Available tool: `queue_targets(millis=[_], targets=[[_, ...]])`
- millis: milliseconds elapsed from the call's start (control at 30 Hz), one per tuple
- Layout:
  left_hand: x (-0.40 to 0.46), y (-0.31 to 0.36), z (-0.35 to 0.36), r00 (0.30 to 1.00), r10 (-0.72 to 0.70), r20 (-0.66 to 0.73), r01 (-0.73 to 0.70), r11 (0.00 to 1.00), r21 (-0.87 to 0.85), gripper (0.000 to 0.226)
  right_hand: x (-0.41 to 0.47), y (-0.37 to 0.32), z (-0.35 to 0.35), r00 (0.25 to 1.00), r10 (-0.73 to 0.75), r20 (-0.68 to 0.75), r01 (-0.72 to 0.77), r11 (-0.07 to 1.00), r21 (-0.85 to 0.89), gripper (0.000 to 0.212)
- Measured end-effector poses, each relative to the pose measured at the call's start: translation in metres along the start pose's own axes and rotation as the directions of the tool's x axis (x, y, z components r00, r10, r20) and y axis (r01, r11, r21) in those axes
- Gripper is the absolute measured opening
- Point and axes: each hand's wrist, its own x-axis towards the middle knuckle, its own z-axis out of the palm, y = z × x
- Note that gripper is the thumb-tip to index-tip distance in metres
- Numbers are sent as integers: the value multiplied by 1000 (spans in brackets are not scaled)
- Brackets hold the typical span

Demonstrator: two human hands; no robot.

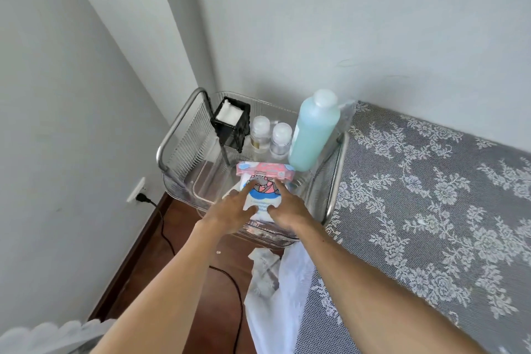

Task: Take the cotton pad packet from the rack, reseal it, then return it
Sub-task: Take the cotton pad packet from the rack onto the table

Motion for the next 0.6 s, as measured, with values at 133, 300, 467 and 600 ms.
queue_targets(millis=[133, 300, 467, 600], targets=[[1, 0, 3, 999, -18, -50, 20, 999, 27, 69, 4, 1, 5, 997, -52, -54, 51, 999, -15, 74], [-16, 3, -3, 988, -2, -155, -7, 998, -57, 68, -6, -7, 3, 981, -125, -145, 123, 992, -24, 70], [-53, 15, -21, 950, -14, -313, -18, 995, -99, 68, -37, -28, -2, 941, -225, -253, 225, 974, -27, 69], [-87, 26, -35, 900, -7, -437, -61, 988, -141, 69, -69, -41, -16, 879, -344, -329, 351, 935, -41, 68]])
